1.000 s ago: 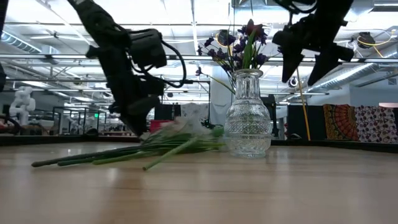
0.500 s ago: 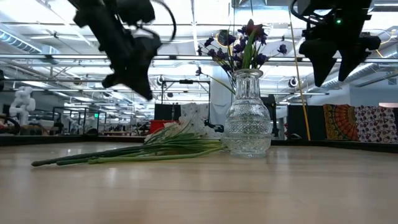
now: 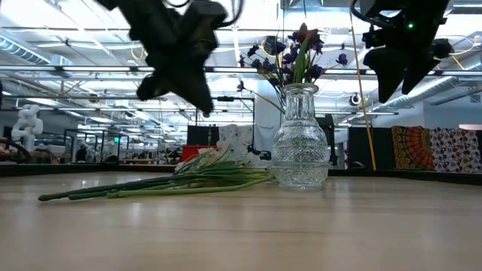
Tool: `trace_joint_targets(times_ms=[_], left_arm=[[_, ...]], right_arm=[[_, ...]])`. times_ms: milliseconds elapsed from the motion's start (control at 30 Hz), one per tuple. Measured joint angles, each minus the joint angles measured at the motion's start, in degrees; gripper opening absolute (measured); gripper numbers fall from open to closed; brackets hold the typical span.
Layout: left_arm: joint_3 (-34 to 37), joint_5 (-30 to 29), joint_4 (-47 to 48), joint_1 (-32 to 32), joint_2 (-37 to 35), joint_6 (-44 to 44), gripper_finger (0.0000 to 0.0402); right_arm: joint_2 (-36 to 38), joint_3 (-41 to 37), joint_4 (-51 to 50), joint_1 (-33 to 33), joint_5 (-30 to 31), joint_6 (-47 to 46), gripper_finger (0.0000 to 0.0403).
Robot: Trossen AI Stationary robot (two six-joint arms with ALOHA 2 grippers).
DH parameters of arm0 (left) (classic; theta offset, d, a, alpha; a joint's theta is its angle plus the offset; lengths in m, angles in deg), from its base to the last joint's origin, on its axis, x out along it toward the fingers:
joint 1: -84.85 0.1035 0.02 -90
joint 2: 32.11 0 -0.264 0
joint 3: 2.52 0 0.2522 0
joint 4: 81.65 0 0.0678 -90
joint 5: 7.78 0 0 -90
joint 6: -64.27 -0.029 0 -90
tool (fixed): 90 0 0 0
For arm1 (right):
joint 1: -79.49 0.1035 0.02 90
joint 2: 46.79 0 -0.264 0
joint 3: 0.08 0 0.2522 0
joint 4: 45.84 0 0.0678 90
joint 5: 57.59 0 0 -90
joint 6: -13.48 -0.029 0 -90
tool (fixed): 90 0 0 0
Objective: Sort flowers into vase by color
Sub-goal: Put the right white tulip into the transparent flower vase
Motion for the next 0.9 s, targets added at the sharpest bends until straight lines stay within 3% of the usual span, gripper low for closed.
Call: trace_joint_targets(times_ms=[167, 267, 400, 633, 767, 900], left_arm=[[-10.11, -1.91, 9.94, -0.58, 8.92, 0.50, 0.0000], [-13.12, -0.87, 7.28, -0.56, 12.57, 0.05, 0.0000], [-13.29, -0.79, 1.63, -0.44, 15.84, 0.02, 0.0014], [-13.27, -0.83, 2.02, -0.01, 18.54, 0.02, 0.0086], [-13.31, -0.85, 0.22, -0.08, 19.25, -1.04, 0.0129], [-13.25, 0.40, -1.96, -0.25, 21.15, -5.52, 0.0143]], right_arm=[[0.04, 0.00, -0.13, 0.00, -0.04, 1.82, 0.0377], [0.01, 0.00, -0.97, 0.00, -0.39, 2.74, 0.0377], [0.02, 0.00, -2.81, 0.00, -0.37, 2.75, 0.0377], [0.02, 0.00, -10.43, 0.28, -0.68, 0.38, 0.0377], [1.37, -0.63, -9.70, 0.26, -0.45, 0.65, 0.0377], [1.99, -1.41, -9.45, 0.26, 0.15, -0.31, 0.0377]])
